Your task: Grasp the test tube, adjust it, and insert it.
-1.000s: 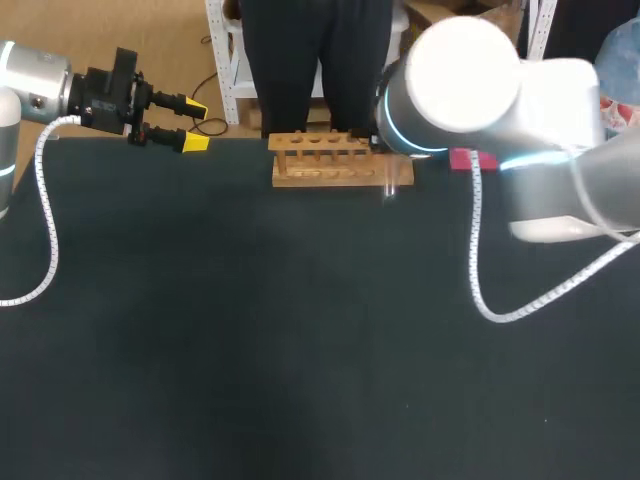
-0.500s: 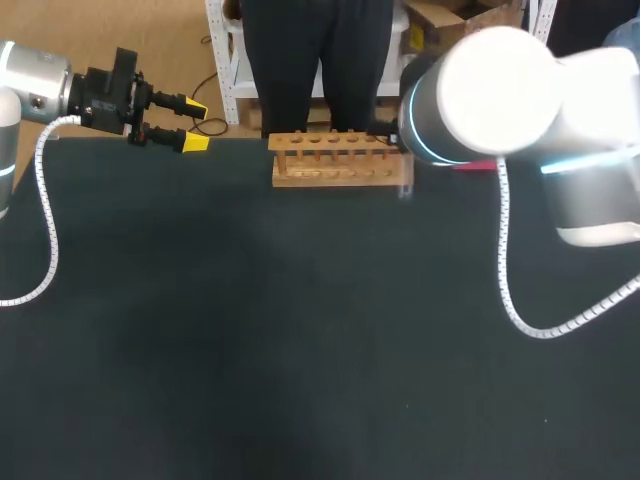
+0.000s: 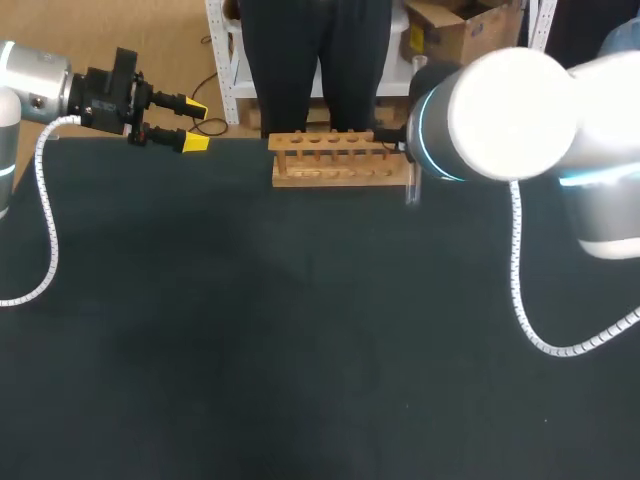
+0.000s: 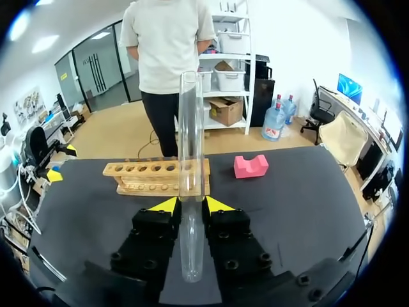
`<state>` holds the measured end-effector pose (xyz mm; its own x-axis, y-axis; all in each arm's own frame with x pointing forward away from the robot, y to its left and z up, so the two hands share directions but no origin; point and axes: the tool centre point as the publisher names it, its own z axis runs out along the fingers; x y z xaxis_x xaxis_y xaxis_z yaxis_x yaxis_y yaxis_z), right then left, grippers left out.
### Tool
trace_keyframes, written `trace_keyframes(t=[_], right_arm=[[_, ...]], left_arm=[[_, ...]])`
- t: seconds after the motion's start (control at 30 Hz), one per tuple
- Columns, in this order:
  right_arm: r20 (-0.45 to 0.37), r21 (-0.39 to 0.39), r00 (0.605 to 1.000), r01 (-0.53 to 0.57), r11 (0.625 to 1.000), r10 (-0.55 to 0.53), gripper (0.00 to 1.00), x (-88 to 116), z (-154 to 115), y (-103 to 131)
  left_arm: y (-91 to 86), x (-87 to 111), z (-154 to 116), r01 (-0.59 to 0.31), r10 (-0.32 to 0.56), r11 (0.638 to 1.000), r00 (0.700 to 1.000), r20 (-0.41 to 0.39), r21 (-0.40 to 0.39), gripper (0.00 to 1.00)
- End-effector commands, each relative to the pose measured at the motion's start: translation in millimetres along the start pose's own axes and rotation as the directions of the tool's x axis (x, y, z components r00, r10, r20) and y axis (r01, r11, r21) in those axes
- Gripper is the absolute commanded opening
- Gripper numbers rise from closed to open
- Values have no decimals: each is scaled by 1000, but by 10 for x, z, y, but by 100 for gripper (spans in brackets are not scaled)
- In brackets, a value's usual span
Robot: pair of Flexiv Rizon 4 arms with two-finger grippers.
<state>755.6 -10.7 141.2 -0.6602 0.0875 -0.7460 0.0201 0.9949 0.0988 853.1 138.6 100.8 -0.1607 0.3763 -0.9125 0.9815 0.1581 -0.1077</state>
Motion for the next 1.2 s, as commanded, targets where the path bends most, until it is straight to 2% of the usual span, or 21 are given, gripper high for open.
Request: trace_keyframes(t=[0.03,0.83,1.2], right_arm=[[11,-6,1000,5,1000,-5,0,10,-10,-1],[10,-18,1000,12,1000,-12,0,-6,-5,23],[125,-60,991,-34,998,42,0,-164,51,107]], left_arm=[[-30,3,2,-2,2,1000,1000,1,-8,100],[-30,3,2,-2,2,1000,1000,1,-8,100],[-30,3,2,-2,2,1000,1000,1,-8,100]])
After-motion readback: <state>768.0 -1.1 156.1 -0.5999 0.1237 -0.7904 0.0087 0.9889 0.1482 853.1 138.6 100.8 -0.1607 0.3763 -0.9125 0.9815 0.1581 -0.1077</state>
